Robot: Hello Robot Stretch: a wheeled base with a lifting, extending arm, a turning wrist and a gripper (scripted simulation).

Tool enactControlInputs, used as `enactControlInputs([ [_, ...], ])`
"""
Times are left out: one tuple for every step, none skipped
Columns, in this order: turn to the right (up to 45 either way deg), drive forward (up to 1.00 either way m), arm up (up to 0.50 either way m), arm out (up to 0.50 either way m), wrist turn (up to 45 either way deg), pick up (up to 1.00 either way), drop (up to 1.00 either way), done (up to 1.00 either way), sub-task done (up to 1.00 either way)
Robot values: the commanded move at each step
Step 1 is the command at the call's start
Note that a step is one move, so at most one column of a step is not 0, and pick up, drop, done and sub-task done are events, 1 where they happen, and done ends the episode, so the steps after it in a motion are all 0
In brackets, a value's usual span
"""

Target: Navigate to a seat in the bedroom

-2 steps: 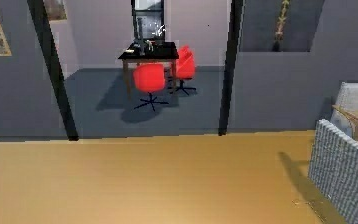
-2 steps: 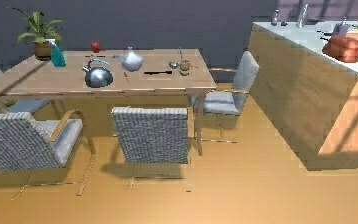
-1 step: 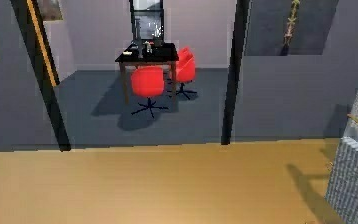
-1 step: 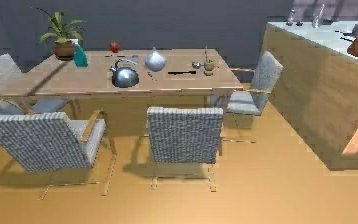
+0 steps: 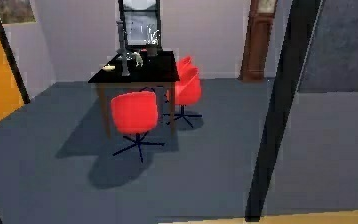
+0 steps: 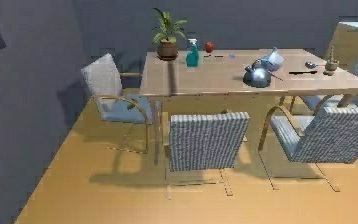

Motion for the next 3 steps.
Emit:
enactControlInputs([
  [0.0, 1.00, 0.00, 0.00, 0.0, 0.00, 0.00, 0.00, 0.00],
  [0.0, 0.25, 0.00, 0.00, 0.0, 0.00, 0.00, 0.00, 0.00],
  [45.0, 0.00, 0.00, 0.00, 0.0, 0.00, 0.00, 0.00, 0.00],
])
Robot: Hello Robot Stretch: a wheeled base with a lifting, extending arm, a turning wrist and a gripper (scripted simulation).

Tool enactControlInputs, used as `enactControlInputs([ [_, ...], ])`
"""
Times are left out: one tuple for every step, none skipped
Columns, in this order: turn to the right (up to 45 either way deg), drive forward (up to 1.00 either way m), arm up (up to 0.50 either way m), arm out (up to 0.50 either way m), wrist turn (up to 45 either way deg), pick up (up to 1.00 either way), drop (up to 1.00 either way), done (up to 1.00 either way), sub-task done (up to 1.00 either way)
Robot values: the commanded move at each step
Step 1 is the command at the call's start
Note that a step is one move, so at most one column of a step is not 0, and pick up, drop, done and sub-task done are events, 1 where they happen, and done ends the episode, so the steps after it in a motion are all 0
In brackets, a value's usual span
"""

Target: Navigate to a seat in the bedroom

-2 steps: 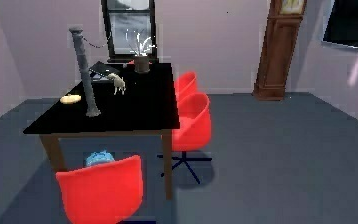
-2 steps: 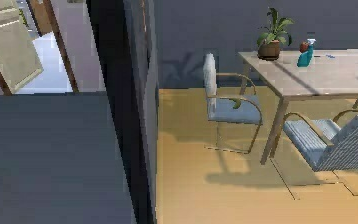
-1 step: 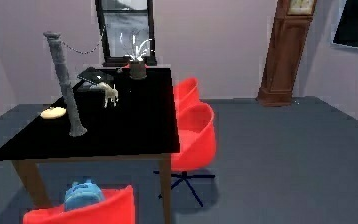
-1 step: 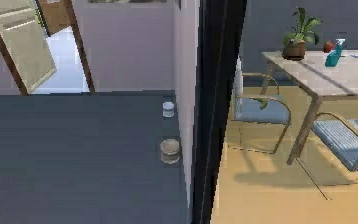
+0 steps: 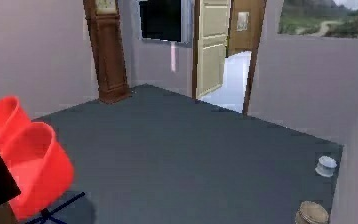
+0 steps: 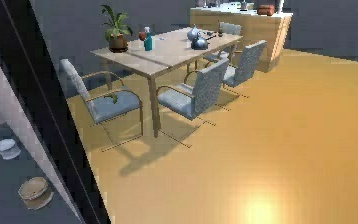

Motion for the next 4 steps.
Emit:
enactControlInputs([
  [12.0, 0.00, 0.00, 0.00, 0.0, 0.00, 0.00, 0.00, 0.00],
  [0.0, 1.00, 0.00, 0.00, 0.0, 0.00, 0.00, 0.00, 0.00],
  [0.0, 1.00, 0.00, 0.00, 0.0, 0.00, 0.00, 0.00, 0.00],
  [0.0, 0.75, 0.00, 0.00, 0.0, 0.00, 0.00, 0.00, 0.00],
])
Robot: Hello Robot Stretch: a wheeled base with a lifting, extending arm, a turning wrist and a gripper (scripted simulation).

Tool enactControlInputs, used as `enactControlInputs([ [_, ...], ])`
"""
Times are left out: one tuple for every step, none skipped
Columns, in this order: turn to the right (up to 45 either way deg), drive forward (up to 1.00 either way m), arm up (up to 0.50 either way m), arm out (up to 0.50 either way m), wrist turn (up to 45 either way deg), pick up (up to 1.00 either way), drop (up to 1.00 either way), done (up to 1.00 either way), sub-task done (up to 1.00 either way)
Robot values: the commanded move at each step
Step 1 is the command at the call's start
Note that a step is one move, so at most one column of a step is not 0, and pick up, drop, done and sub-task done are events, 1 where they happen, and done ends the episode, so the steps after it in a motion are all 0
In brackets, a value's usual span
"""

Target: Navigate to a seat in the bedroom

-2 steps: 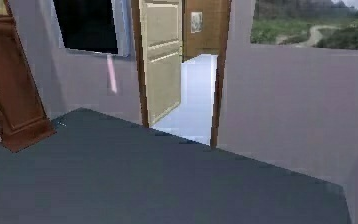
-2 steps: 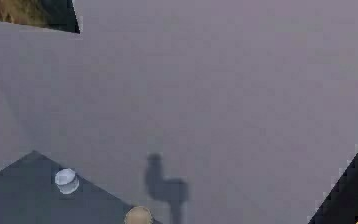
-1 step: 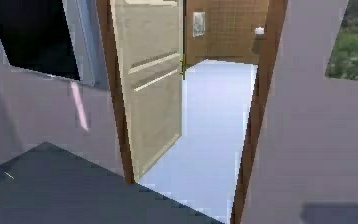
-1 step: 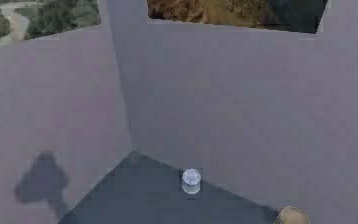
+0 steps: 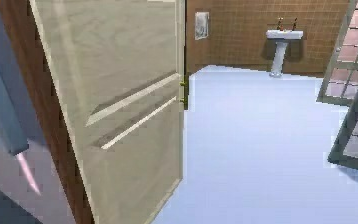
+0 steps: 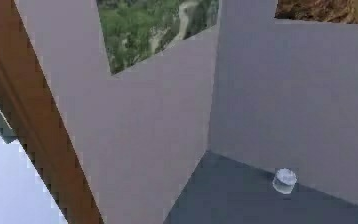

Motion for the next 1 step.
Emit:
enactControlInputs([
  [0.0, 0.65, 0.00, 0.00, 0.0, 0.00, 0.00, 0.00, 0.00],
])
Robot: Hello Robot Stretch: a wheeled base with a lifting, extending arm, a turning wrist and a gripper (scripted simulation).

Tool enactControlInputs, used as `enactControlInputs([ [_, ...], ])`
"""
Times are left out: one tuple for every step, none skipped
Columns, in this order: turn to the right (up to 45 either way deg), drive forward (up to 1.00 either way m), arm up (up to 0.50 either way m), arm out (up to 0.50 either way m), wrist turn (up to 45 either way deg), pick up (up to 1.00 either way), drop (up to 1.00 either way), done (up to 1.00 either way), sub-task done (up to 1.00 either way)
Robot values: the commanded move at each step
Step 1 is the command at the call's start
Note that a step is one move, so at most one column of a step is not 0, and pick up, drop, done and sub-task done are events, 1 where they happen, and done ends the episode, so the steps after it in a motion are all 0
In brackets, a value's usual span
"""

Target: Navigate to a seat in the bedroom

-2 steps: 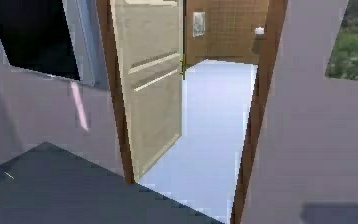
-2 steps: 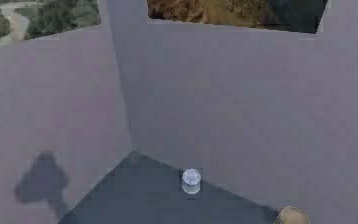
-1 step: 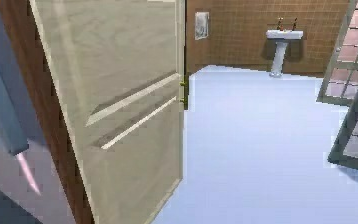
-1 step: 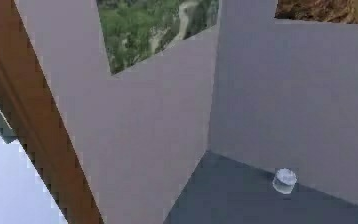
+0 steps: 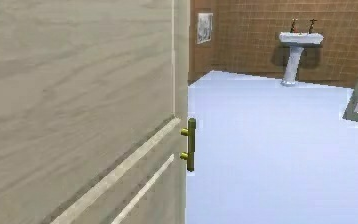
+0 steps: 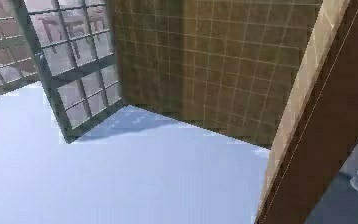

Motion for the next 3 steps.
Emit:
enactControlInputs([
  [42.0, 0.00, 0.00, 0.00, 0.0, 0.00, 0.00, 0.00, 0.00],
  [0.0, 1.00, 0.00, 0.00, 0.0, 0.00, 0.00, 0.00, 0.00],
  [0.0, 1.00, 0.00, 0.00, 0.0, 0.00, 0.00, 0.00, 0.00],
])
